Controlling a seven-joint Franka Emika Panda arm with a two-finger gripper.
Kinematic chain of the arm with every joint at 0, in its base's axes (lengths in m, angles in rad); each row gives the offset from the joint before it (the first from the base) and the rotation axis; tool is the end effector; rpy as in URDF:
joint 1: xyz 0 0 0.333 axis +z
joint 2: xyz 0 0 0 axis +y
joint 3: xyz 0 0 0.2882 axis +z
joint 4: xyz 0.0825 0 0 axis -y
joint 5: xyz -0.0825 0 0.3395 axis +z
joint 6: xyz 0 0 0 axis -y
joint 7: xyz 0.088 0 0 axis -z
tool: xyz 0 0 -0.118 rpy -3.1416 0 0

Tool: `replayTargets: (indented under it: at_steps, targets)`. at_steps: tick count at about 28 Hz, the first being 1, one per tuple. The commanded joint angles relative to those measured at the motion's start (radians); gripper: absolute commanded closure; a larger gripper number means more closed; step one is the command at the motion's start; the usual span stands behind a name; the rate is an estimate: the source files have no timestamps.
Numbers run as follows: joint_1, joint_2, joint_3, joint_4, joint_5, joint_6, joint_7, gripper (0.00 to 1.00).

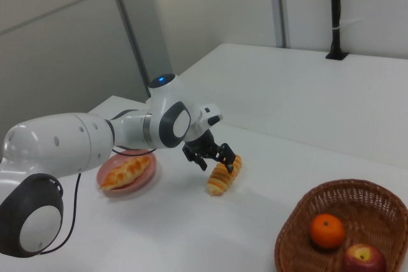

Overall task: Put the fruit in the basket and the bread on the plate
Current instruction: 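Move to the ridged roll and close the gripper on it, then carry the ridged roll onto the pink plate and release it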

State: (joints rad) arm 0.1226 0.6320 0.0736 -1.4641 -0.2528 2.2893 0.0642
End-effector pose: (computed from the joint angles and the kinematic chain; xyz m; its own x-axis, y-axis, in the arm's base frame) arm 0.6715 0.1163 0.3204 0.9436 0.2691 0.1929 0.2398 -0.9572 0.1623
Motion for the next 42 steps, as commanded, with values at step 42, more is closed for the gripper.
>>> replayTargets:
  at_steps: [42]
  targets:
    - [0.095,-0.136,0.061,-0.004,-0.019,-0.141,0.192,1.0]
